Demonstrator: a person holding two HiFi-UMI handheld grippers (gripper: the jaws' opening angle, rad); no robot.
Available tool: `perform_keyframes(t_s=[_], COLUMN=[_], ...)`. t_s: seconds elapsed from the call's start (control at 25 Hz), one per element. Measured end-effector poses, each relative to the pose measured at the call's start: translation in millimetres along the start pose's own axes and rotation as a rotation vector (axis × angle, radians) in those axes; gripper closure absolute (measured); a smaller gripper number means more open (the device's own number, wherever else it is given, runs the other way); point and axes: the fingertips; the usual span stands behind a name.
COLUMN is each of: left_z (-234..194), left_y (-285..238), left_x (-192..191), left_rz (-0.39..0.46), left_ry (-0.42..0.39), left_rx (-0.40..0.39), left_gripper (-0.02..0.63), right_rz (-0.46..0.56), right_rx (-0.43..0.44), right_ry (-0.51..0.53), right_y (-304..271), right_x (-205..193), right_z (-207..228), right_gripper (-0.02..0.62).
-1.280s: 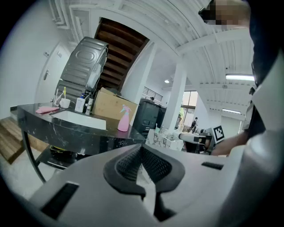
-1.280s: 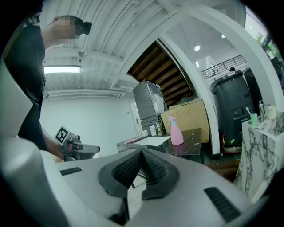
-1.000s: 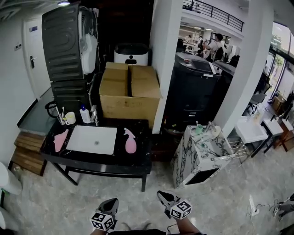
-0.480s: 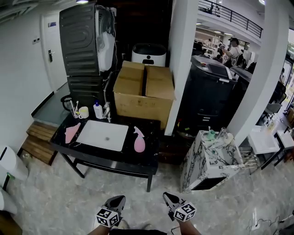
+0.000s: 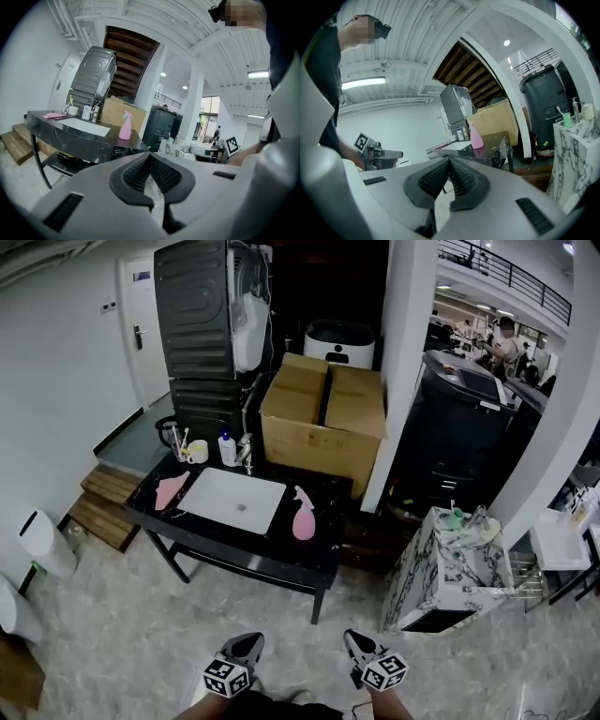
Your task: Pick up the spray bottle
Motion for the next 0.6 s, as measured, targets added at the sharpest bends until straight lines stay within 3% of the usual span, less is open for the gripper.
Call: perform_keyframes(t_s=[0.4, 0.6], left_z=[-14.9, -30.1], left_y=[15.5, 3.4], left_x=[-0.8, -0.8], left_rz=[-0.005, -0.013], left_ry=[0.012, 0.024], left_rx=[0.074, 0.049], left_gripper=[0.598, 0.598], right_rz=[-0.030, -0.038], right_rx=[0.020, 0.002], right_ry=[-0.010, -0.010], right_y=[-10.3, -30.0], right_x=[-7.3, -5.6], right_z=[2.3, 2.1], right_gripper=[0.569, 0.569])
Point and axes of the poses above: the fingertips, and each gripper's own axes: y backward along the fingers, z to its right, x out of its top, and after that the axes turned 1 degree about y, right-handed
